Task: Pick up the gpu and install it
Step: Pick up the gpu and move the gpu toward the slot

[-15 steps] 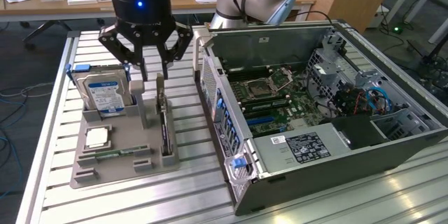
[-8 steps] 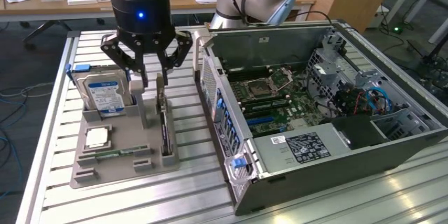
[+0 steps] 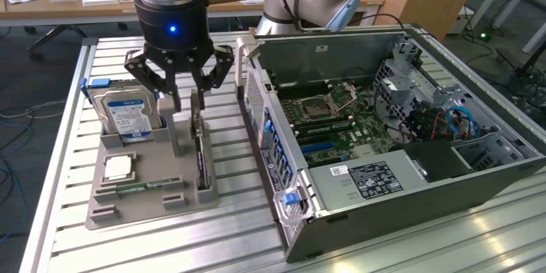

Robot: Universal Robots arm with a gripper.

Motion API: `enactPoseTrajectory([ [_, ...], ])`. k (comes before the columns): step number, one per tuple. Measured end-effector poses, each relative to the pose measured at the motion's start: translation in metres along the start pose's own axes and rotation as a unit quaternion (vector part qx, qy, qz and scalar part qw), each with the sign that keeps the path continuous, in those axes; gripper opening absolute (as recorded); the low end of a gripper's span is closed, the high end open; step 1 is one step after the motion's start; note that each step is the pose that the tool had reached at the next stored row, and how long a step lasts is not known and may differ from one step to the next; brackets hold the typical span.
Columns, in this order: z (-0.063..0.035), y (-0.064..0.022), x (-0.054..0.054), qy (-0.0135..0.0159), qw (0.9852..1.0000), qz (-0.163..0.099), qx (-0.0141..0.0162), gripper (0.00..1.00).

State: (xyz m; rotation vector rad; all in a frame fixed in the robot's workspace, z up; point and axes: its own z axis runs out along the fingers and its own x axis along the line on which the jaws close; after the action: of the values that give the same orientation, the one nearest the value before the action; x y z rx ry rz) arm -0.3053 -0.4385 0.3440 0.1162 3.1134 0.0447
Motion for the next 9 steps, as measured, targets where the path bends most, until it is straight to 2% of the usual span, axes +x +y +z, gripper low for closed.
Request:
enactPoseTrajectory([
  [9,0.0129,-0.0004,0.001,0.0,1.0,0.0,0.0001,0.42],
])
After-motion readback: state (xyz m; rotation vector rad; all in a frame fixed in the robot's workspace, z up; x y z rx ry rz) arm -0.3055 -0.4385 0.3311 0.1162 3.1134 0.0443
